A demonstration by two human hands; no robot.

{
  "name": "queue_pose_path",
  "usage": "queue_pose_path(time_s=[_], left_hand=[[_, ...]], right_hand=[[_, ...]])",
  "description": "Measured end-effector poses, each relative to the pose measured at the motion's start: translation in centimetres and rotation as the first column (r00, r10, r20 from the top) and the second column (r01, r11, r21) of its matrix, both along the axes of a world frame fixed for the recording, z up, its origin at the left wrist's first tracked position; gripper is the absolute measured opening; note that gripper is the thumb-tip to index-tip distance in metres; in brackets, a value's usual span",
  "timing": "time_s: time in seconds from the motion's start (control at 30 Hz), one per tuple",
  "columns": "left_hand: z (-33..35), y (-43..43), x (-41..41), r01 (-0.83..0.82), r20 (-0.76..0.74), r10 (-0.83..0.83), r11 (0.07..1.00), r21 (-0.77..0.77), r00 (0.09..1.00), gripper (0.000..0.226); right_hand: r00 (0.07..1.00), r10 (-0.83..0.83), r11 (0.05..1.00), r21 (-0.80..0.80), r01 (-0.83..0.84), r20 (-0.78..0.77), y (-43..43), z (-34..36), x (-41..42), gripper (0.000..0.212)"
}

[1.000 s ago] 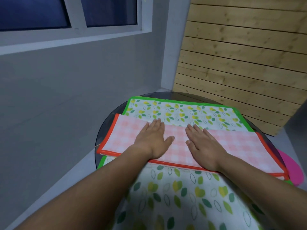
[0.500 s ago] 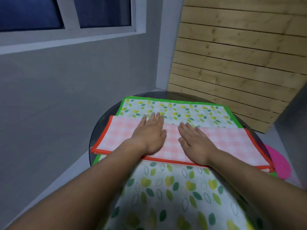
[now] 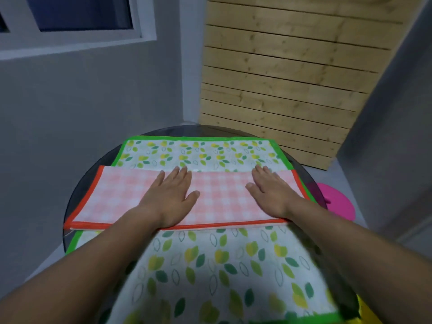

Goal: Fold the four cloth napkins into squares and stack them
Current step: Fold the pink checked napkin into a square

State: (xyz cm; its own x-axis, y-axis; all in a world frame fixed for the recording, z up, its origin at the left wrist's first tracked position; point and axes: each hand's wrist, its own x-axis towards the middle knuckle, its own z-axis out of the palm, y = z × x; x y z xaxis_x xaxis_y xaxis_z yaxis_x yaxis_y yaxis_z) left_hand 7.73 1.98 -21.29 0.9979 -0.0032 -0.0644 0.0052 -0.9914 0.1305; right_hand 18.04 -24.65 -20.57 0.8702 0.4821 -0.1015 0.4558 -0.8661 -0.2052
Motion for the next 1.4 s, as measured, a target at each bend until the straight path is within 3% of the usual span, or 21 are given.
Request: queue_pose_path(time_s=[0.1, 0.3, 0.37, 0.47, 0.57, 0.73, 0.9, 1.0, 1.07, 1.1, 1.17, 1.23, 1.33, 1.4], left_hand=[[-0.2, 0.0, 0.3, 0.004, 0.008, -0.004, 1.0, -0.009, 1.0, 0.069], [0.3, 0.2, 0.5, 0.003, -0.033, -0.005, 0.998, -0.063, 0.999, 0.069], [1.4, 0.7, 0.6, 0.014, 0.014, -0.012, 0.995, -0.1, 1.0, 0.057], [3.3, 2.0, 1.0, -0.031, 0.111, 0.029, 0.999, 0.016, 0.993, 0.031], [4.3, 3.1, 1.5, -0.133, 0.053, 0.129, 0.988, 0.083, 0.99, 0.023], [5.3, 3.6, 1.5, -0.162, 0.009, 0.164, 0.983, -0.09, 0.986, 0.013], [6.4, 4.3, 0.7, -0.261, -0.098, 0.243, 0.928, -0.265, 0.965, 0.034], [6.8, 4.3, -0.5, -0.401, -0.136, 0.379, 0.819, -0.411, 0.915, 0.048], [6.8, 3.7, -1.6, -0.483, -0.143, 0.482, 0.717, -0.503, 0.864, 0.023], [6.5, 3.5, -1.9, -0.528, -0.169, 0.529, 0.66, -0.534, 0.832, 0.041], [5.8, 2.5, -2.8, -0.597, -0.215, 0.619, 0.514, -0.616, 0.755, 0.057], [5.0, 1.4, -3.7, -0.607, -0.282, 0.653, 0.345, -0.716, 0.703, 0.045], [3.8, -0.4, -5.2, -0.575, -0.387, 0.663, 0.081, -0.814, 0.641, 0.053], [3.3, -1.8, -6.2, -0.515, -0.411, 0.649, -0.033, -0.857, 0.641, 0.055]], right_hand=[[0.996, -0.088, 0.996, -0.019, 0.089, 0.028, -3.1, -0.2, 1.1, 0.068], [0.994, -0.066, 0.997, -0.022, 0.069, 0.089, -3.3, -0.6, 1.1, 0.068], [0.994, -0.062, 0.998, -0.011, 0.063, 0.092, -3.4, -0.5, 1.0, 0.068], [0.994, -0.058, 0.997, 0.053, 0.054, 0.093, -3.5, -0.3, 0.7, 0.066], [0.99, -0.025, 0.994, 0.109, 0.01, 0.141, -3.5, 0.5, -0.2, 0.054], [0.985, 0.098, 0.981, 0.151, -0.119, 0.145, -1.9, 2.5, -2.7, 0.049], [0.982, 0.181, 0.96, 0.207, -0.189, 0.057, -0.1, 3.9, -5.5, 0.046], [0.974, 0.224, 0.948, 0.224, -0.228, 0.042, 1.0, 4.6, -7.3, 0.042], [0.969, 0.244, 0.937, 0.25, -0.243, 0.026, 1.6, 4.9, -8.4, 0.04], [0.965, 0.262, 0.932, 0.251, -0.26, 0.027, 1.9, 4.9, -8.8, 0.039], [0.948, 0.316, 0.918, 0.242, -0.313, 0.026, 2.4, 5.0, -9.7, 0.037], [0.935, 0.355, 0.912, 0.223, -0.345, -0.003, 2.9, 5.3, -10.5, 0.036], [0.906, 0.422, 0.891, 0.201, -0.408, -0.032, 3.4, 5.7, -11.7, 0.039], [0.89, 0.454, 0.877, 0.2, -0.437, -0.045, 3.3, 5.6, -12.2, 0.036]])
